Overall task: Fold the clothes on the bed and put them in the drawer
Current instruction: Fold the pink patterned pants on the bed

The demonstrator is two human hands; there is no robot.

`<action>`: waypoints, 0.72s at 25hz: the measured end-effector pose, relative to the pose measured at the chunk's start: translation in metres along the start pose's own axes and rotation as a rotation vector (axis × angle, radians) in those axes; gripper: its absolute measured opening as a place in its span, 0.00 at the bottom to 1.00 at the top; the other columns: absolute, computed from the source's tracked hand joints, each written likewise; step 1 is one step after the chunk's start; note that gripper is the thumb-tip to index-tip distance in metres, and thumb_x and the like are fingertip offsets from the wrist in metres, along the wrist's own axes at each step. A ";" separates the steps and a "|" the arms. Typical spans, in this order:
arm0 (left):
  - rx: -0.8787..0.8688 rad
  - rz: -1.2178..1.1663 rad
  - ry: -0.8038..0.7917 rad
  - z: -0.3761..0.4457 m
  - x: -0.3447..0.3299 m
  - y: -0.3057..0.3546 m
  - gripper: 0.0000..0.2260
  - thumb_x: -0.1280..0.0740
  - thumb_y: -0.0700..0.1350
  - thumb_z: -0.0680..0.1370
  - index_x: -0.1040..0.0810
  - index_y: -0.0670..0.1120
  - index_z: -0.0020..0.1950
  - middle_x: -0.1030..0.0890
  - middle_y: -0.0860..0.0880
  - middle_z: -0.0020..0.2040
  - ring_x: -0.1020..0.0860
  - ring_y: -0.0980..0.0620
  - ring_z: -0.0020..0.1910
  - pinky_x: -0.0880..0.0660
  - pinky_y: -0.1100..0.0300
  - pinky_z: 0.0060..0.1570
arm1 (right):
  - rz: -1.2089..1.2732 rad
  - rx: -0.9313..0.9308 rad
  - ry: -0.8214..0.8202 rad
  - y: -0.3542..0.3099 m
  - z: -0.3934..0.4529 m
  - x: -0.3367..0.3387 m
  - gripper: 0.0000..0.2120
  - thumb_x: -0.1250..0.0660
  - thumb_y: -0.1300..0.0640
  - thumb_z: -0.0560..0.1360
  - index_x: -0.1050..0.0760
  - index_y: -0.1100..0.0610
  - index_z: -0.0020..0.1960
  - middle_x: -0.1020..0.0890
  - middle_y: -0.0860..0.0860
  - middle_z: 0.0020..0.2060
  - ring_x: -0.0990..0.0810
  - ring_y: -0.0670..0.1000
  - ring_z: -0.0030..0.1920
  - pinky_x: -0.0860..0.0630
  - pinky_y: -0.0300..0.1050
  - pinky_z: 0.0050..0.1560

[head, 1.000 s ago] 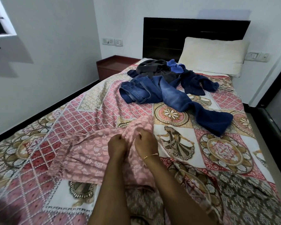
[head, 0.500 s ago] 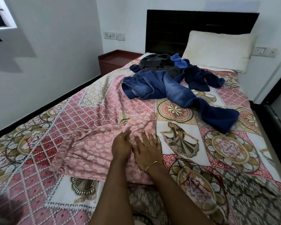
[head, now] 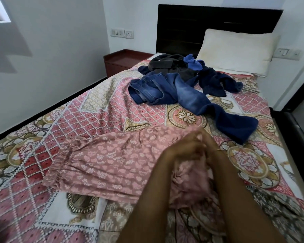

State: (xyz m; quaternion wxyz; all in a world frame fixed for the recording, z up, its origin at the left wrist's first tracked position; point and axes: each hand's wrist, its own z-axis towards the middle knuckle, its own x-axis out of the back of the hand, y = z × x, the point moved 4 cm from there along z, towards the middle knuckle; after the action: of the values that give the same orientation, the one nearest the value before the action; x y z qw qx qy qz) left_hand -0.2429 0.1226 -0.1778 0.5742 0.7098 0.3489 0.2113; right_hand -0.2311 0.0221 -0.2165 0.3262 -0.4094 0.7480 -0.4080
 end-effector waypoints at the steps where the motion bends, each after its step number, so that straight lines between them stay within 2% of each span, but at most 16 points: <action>1: -0.002 0.060 -0.039 0.006 -0.016 -0.002 0.21 0.38 0.33 0.75 0.33 0.40 0.69 0.24 0.46 0.46 0.26 0.52 0.41 0.28 0.59 0.45 | -0.044 -0.067 0.032 -0.001 -0.002 0.018 0.17 0.45 0.45 0.80 0.29 0.55 0.39 0.25 0.47 0.18 0.27 0.44 0.18 0.31 0.31 0.19; 3: -0.106 0.377 0.072 0.018 -0.021 -0.004 0.19 0.38 0.34 0.74 0.29 0.37 0.65 0.22 0.43 0.49 0.23 0.49 0.44 0.28 0.58 0.47 | -0.156 -0.133 0.117 -0.001 0.008 0.046 0.14 0.41 0.48 0.79 0.28 0.59 0.43 0.23 0.52 0.23 0.25 0.49 0.22 0.29 0.34 0.19; 4: -0.164 0.679 0.205 0.022 -0.014 -0.005 0.17 0.39 0.36 0.76 0.28 0.39 0.65 0.22 0.41 0.55 0.23 0.45 0.51 0.28 0.56 0.51 | -0.241 -0.099 0.175 -0.003 0.018 0.054 0.12 0.39 0.51 0.79 0.27 0.61 0.48 0.20 0.56 0.31 0.21 0.53 0.29 0.24 0.38 0.25; 5: -0.176 0.996 0.313 0.024 -0.007 -0.009 0.16 0.40 0.39 0.78 0.28 0.41 0.66 0.24 0.40 0.61 0.25 0.42 0.58 0.30 0.54 0.57 | -0.377 -0.012 0.244 -0.008 0.027 0.058 0.12 0.38 0.54 0.78 0.26 0.63 0.53 0.19 0.60 0.40 0.19 0.58 0.38 0.21 0.44 0.35; 6: -0.130 1.245 0.356 0.025 0.000 -0.018 0.18 0.41 0.43 0.80 0.31 0.41 0.69 0.29 0.40 0.67 0.31 0.41 0.66 0.34 0.51 0.64 | -0.588 0.123 0.324 -0.016 0.037 0.055 0.13 0.37 0.57 0.77 0.25 0.65 0.56 0.19 0.62 0.47 0.20 0.62 0.47 0.22 0.48 0.45; 7: -0.046 1.392 0.330 0.025 0.006 -0.030 0.22 0.42 0.47 0.80 0.37 0.42 0.73 0.37 0.39 0.73 0.40 0.40 0.72 0.42 0.48 0.70 | -0.820 0.293 0.377 -0.025 0.042 0.044 0.13 0.37 0.59 0.76 0.24 0.65 0.57 0.20 0.63 0.52 0.22 0.63 0.52 0.26 0.49 0.51; 8: 0.038 1.461 0.257 0.028 0.008 -0.045 0.26 0.45 0.52 0.81 0.46 0.42 0.76 0.47 0.40 0.77 0.51 0.39 0.76 0.50 0.44 0.73 | -0.996 0.498 0.374 -0.034 0.043 0.025 0.13 0.37 0.62 0.75 0.23 0.66 0.57 0.20 0.63 0.53 0.23 0.62 0.54 0.28 0.48 0.52; 9: 0.087 1.487 0.197 0.029 0.008 -0.056 0.28 0.48 0.55 0.82 0.53 0.44 0.77 0.56 0.42 0.78 0.59 0.40 0.76 0.57 0.42 0.73 | -1.121 0.662 0.297 -0.039 0.045 0.003 0.14 0.38 0.63 0.74 0.23 0.65 0.57 0.20 0.63 0.53 0.24 0.61 0.54 0.29 0.47 0.53; 11: 0.119 1.491 0.148 0.035 0.009 -0.069 0.29 0.52 0.56 0.82 0.58 0.45 0.77 0.61 0.43 0.77 0.64 0.41 0.75 0.62 0.41 0.72 | -1.348 0.808 0.045 -0.033 0.055 -0.044 0.16 0.39 0.62 0.75 0.24 0.61 0.61 0.21 0.60 0.57 0.24 0.59 0.56 0.29 0.47 0.57; 13: 0.110 1.457 0.137 0.039 0.011 -0.071 0.29 0.50 0.56 0.82 0.58 0.45 0.77 0.60 0.43 0.77 0.64 0.41 0.75 0.63 0.41 0.71 | -1.499 0.741 -0.185 -0.018 0.068 -0.077 0.17 0.40 0.58 0.77 0.28 0.58 0.66 0.23 0.58 0.61 0.26 0.58 0.59 0.28 0.48 0.59; 15: 0.084 1.340 0.101 0.043 0.018 -0.072 0.31 0.45 0.56 0.80 0.54 0.47 0.78 0.57 0.44 0.78 0.62 0.41 0.75 0.63 0.41 0.71 | -1.617 0.630 -0.260 -0.007 0.077 -0.093 0.20 0.40 0.55 0.78 0.33 0.55 0.69 0.26 0.56 0.64 0.28 0.58 0.63 0.30 0.51 0.62; 16: 0.050 1.225 0.083 0.045 0.022 -0.070 0.31 0.43 0.54 0.79 0.49 0.46 0.78 0.52 0.43 0.78 0.58 0.41 0.76 0.60 0.42 0.73 | -1.649 0.606 -0.222 -0.007 0.082 -0.096 0.21 0.39 0.55 0.77 0.34 0.53 0.70 0.28 0.55 0.66 0.30 0.59 0.65 0.33 0.54 0.64; 17: -0.006 1.041 0.094 0.045 0.029 -0.066 0.28 0.40 0.51 0.78 0.41 0.43 0.75 0.43 0.41 0.76 0.47 0.43 0.76 0.50 0.46 0.74 | -1.677 0.596 -0.172 -0.009 0.084 -0.097 0.21 0.38 0.54 0.77 0.34 0.52 0.70 0.29 0.54 0.66 0.32 0.58 0.66 0.36 0.57 0.65; 18: -0.068 0.784 0.141 0.043 0.036 -0.058 0.21 0.39 0.44 0.77 0.31 0.38 0.69 0.33 0.37 0.71 0.33 0.44 0.69 0.36 0.54 0.68 | -1.698 0.608 -0.138 -0.012 0.085 -0.099 0.20 0.36 0.53 0.76 0.31 0.51 0.68 0.28 0.54 0.65 0.33 0.57 0.67 0.38 0.58 0.66</action>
State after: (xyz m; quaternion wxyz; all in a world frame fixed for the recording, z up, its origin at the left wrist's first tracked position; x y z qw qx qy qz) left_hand -0.2041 0.1261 -0.2484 0.4479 0.7536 0.0830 0.4739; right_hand -0.1129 0.0756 -0.2291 0.0533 -0.7433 0.0329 -0.6660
